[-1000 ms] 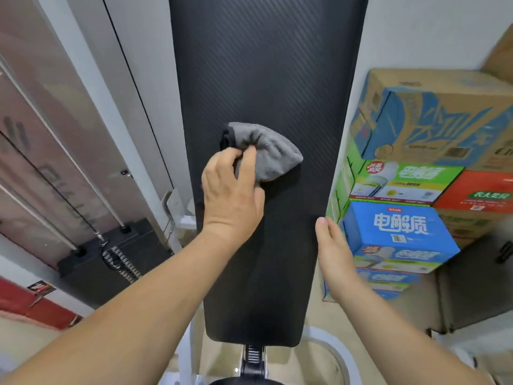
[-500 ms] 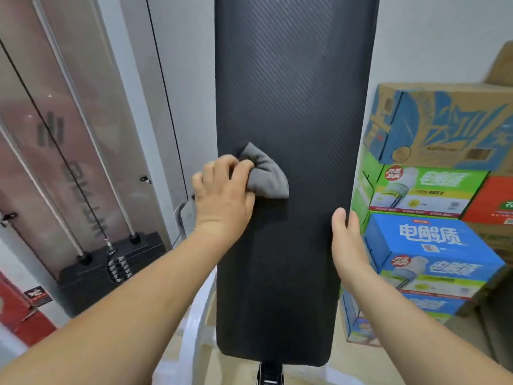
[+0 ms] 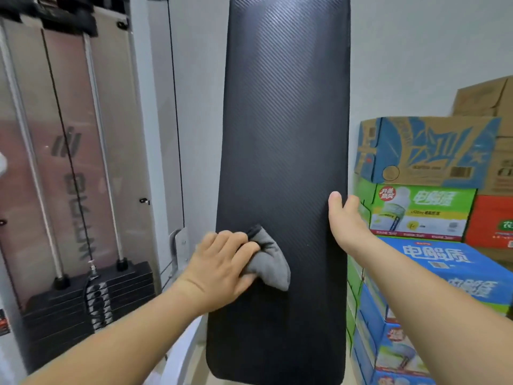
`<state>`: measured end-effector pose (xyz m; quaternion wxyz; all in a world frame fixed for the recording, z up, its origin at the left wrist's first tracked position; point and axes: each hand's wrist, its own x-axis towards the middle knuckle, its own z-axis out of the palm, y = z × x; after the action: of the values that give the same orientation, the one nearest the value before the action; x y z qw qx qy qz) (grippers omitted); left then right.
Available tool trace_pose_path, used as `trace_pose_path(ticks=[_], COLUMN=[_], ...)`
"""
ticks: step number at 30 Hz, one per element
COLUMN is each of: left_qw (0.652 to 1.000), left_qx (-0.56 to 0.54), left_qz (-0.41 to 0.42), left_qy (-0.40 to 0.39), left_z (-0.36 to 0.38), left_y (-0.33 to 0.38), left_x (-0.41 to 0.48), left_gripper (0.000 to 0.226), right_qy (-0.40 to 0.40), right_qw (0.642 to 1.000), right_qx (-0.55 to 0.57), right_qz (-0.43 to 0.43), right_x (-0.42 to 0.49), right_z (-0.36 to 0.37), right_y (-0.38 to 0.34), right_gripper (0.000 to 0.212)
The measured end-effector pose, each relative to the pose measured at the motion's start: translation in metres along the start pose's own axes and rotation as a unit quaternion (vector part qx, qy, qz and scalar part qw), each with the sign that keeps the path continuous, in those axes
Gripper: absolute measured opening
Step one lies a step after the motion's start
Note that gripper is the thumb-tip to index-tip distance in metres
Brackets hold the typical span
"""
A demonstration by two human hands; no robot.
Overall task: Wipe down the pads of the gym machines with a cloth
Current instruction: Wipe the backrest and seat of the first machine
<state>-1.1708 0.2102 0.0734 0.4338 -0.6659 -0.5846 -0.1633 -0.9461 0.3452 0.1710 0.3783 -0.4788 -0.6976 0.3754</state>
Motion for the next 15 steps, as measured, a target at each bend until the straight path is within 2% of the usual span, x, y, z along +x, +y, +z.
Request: trace_pose_path(ticks=[1,2,5,7,9,11,13,14,15], left_qw=[0.999,0.995,0.952,0.935,0.953,0.987,0.999,0.999,0.999], left_qx=[0.023,0.035,0.013,-0.025,-0.054,-0.055,-0.038,-0.023,-0.008], left_qz=[-0.021,-0.077,-0.298,-0.346,-0.287,-0.144,0.008,0.033,0.016], left_qy=[0.024,0.047,0.065,0.071,0.077,0.044,0.025,0.033,0.042], left_z=[-0.004,-0.009,-0.018,-0.011,-0.001,0.008,0.009,0.007,0.002], left_y=[-0.011,-0.022,-0.033,-0.012,0.023,0.051,0.039,0.026,0.016], left_x=[0.018,0.039,0.093,0.098,0.076,0.045,0.041,0.054,0.074], left_gripper=[0.047,0.043,0.037,0.043,0.047,0.050,0.047,0.044,0.042], right_qy=[0.000,-0.001,-0.003,-0.004,-0.008,-0.015,-0.032,-0.042,-0.055], right_qw=[1.000,1.000,1.000,1.000,1.000,1.000,0.999,0.998,0.997], right_qx=[0.000,-0.001,-0.004,-0.010,-0.020,-0.024,-0.014,-0.002,0.015], right_qz=[-0.004,-0.004,-0.009,-0.009,-0.007,0.003,0.024,0.038,0.052], right_x=[0.000,0.000,0.001,0.004,0.006,0.009,0.012,0.012,0.010], right_z=[0.000,0.000,0.000,0.000,-0.001,-0.003,-0.006,-0.009,-0.013], right_y=[0.000,0.001,0.000,-0.001,0.000,0.000,-0.003,-0.004,-0.002], right_gripper=[0.068,0.068,0.065,0.066,0.066,0.065,0.063,0.062,0.060])
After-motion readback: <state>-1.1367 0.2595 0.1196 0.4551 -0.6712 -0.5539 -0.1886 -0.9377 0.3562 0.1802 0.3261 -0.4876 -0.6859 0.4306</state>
